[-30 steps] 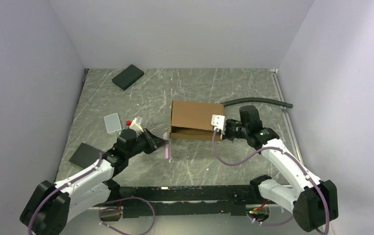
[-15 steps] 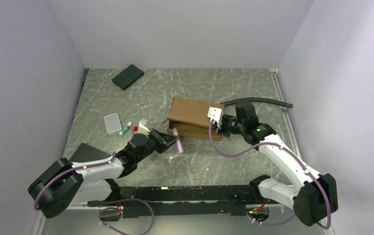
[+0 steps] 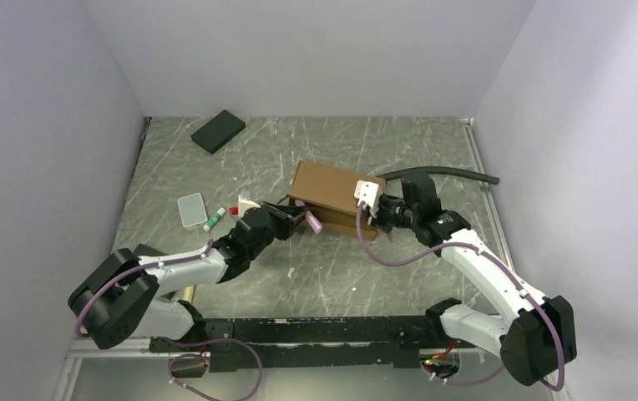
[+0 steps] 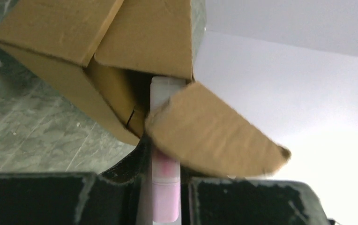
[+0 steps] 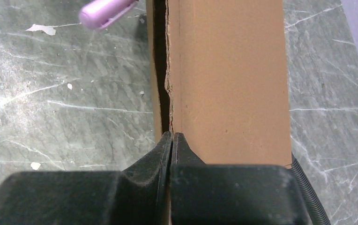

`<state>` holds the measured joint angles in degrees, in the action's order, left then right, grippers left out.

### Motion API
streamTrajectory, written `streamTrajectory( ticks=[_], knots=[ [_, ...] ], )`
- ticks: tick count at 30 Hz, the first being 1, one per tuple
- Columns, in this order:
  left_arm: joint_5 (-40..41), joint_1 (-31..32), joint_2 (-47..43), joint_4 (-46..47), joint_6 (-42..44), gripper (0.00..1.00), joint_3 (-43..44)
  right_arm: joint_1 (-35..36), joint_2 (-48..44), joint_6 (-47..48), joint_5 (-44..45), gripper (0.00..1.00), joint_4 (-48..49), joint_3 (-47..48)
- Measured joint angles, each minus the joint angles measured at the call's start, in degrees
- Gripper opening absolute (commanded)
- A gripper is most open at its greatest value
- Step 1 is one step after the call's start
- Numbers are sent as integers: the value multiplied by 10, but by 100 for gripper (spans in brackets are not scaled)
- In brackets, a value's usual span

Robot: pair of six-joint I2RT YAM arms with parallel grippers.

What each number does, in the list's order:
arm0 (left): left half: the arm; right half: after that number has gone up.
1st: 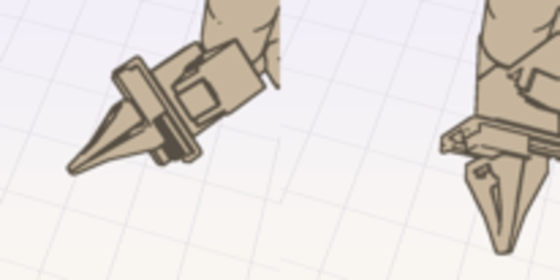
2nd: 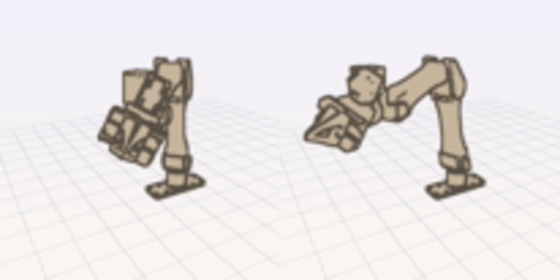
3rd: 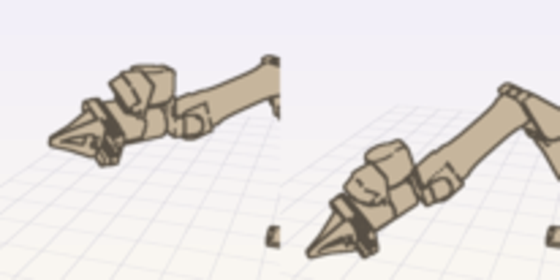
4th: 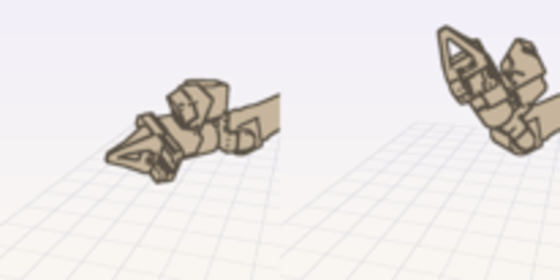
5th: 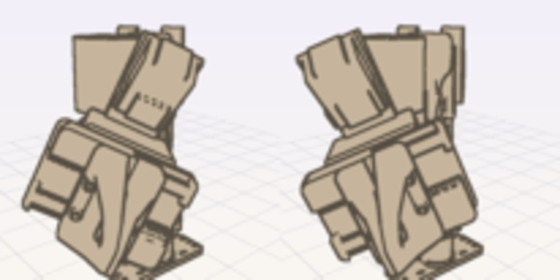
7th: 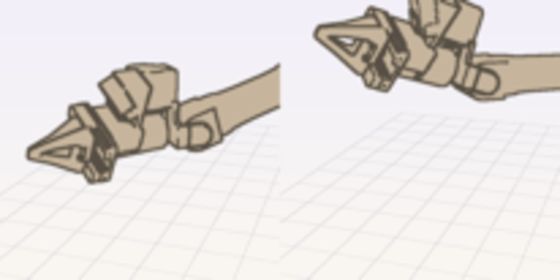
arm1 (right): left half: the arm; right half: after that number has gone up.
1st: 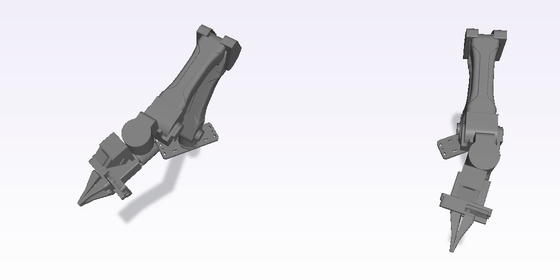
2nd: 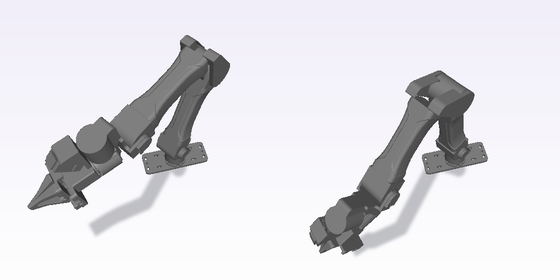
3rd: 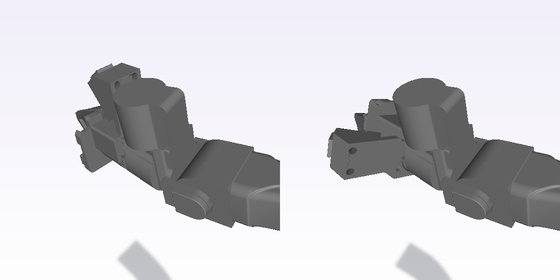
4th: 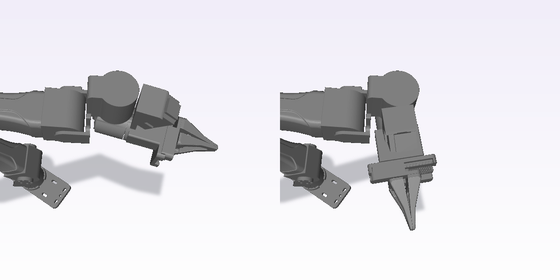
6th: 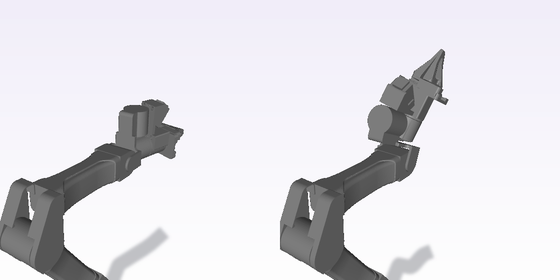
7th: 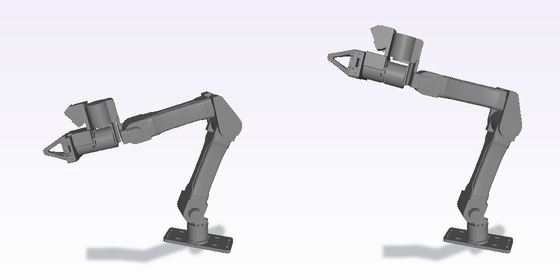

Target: Fold the paper box

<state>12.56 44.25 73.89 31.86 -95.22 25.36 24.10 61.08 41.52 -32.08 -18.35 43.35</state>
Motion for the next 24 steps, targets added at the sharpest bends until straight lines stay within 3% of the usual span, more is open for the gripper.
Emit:
streamTrajectory(
  ticks=[3, 11, 16, 19, 24],
  knots=[
    [11, 0, 24, -52, -27, 29, 38, 0, 0, -2, 1, 0, 0, 0],
    [27, 0, 46, -120, -60, 49, 87, 1, 0, -2, 2, 0, 4, 0],
    [27, 0, 47, -146, -63, 48, 93, 1, 0, -2, 4, 0, 6, 0],
    [25, 0, 42, -156, -62, 41, 90, 1, 0, -2, 4, 0, 6, 0],
    [21, 0, -23, -179, -55, 39, 56, 1, 0, -2, 4, 0, 6, 0]
  ],
)
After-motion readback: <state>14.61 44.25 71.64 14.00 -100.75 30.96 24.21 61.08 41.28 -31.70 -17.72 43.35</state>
